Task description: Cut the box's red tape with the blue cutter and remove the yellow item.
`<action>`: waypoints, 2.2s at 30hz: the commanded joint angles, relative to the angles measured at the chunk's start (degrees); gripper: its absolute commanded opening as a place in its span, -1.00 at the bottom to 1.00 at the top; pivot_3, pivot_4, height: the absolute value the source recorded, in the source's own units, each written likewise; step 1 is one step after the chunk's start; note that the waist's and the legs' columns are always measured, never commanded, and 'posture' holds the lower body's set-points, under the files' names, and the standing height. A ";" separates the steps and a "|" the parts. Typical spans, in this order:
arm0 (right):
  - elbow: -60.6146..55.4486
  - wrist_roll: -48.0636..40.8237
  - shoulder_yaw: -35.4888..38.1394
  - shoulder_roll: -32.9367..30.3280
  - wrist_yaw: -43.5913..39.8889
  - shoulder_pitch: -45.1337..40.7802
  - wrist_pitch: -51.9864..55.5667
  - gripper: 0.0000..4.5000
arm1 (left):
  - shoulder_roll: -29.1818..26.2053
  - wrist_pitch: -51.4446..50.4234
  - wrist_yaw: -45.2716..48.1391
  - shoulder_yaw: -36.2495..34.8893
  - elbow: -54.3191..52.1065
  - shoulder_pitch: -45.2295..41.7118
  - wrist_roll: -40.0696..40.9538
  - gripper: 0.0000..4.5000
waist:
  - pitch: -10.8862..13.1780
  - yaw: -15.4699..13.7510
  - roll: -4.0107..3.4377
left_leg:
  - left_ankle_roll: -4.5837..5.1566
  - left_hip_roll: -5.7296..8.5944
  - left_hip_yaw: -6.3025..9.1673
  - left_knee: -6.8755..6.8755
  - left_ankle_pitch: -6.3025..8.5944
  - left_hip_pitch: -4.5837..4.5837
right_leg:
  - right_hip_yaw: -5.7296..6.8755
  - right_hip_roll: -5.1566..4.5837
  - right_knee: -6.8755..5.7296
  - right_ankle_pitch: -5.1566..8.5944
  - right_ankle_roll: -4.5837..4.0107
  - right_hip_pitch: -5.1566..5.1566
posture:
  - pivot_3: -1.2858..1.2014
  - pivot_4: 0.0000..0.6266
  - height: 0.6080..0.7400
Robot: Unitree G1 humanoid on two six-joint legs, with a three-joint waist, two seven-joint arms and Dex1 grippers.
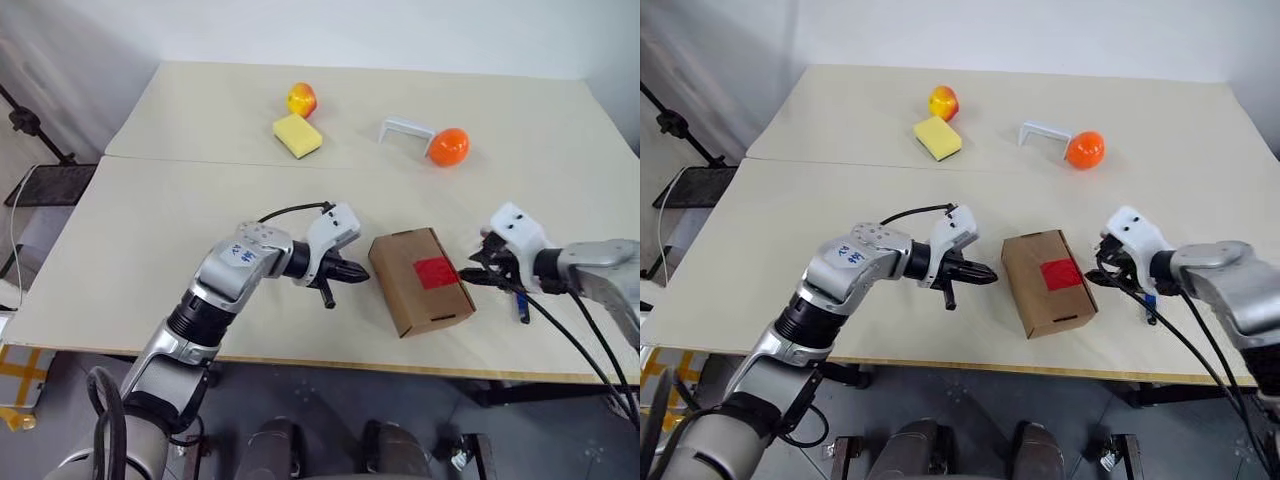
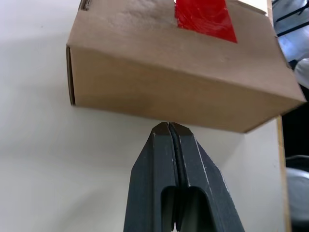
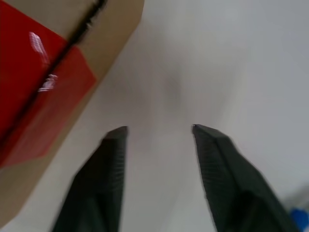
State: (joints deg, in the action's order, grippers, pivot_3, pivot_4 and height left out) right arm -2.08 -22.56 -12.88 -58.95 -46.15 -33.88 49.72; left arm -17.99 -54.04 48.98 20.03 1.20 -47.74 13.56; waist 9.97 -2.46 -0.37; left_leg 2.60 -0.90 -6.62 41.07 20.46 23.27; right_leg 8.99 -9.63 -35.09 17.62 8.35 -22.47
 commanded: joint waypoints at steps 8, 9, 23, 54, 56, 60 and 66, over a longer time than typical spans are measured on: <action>-5.88 0.99 -3.36 5.47 -7.45 -5.66 4.14 -0.98 | 1.54 1.17 -4.49 -2.68 -1.52 0.77 0.42 -1.00 | 0.00 0.47 0.00 | 0.00 0.01 0.07 0.00 0.00 0.01 | 0.05 0.00 -0.02 0.00 0.00 0.00 | 0.03 -0.52 1.00; -6.60 0.94 -3.60 5.93 -7.60 -5.85 4.92 -0.98 | 1.01 0.77 -4.66 -2.90 -2.09 0.92 0.49 -1.00 | 0.00 0.61 0.00 | 0.00 0.00 0.08 -0.01 0.00 0.01 | 0.05 0.00 -0.03 0.00 0.00 0.00 | 0.03 -0.52 1.00; -7.95 3.46 -6.19 13.62 -7.55 -10.76 8.49 -0.98 | -9.40 -7.27 -4.99 -5.44 -11.62 5.21 2.20 -1.00 | 0.00 1.07 0.00 | -0.01 0.02 0.15 0.00 0.00 -0.01 | 0.03 0.00 -0.25 0.00 0.00 -0.05 | 0.03 -0.52 1.00; -5.08 9.96 -3.58 11.75 -3.71 -11.94 5.50 0.99 | -8.88 8.83 1.77 1.89 -1.09 -2.94 -0.87 -1.00 | -0.01 1.24 0.08 | -0.03 0.05 -0.19 -0.03 0.00 -0.08 | 0.04 -0.01 -0.44 0.01 -0.01 -0.09 | 0.03 -0.52 1.00; -4.05 10.65 -4.12 11.41 -4.16 -11.90 4.36 0.99 | -8.75 9.29 2.38 2.59 -0.96 -2.89 -1.23 -1.00 | -0.02 1.12 0.09 | -0.03 0.04 -0.21 0.00 0.00 -0.14 | 0.04 -0.01 -0.45 0.01 -0.01 0.01 | 0.03 -0.52 1.00; -1.38 14.72 -7.51 9.39 -5.66 -11.18 0.09 0.99 | -8.59 9.03 3.27 2.89 -1.19 -2.80 -1.34 -1.00 | -0.06 0.98 0.17 | -0.03 0.04 -0.17 0.12 0.00 -0.15 | 0.02 -0.01 -0.45 0.01 -0.01 0.10 | 0.03 -0.52 1.00; 3.73 21.23 -11.74 8.14 -7.64 -9.90 -7.08 0.99 | -9.20 8.65 3.91 3.34 -1.72 -1.90 -1.88 -1.00 | -0.11 1.31 0.20 | -0.03 0.03 -0.07 0.01 0.00 -0.17 | -0.06 -0.04 -0.39 0.01 -0.02 -0.02 | 0.03 -0.52 1.00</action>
State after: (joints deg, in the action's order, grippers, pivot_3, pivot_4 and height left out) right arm 0.64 -3.71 -23.75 -50.34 -53.29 -43.89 43.83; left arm -27.05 -44.71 52.52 21.94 0.39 -50.64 12.74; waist 9.86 -1.14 -0.17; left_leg 2.56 -0.89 -6.65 41.06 20.45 23.08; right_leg 8.97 -9.67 -35.49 17.63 8.33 -22.48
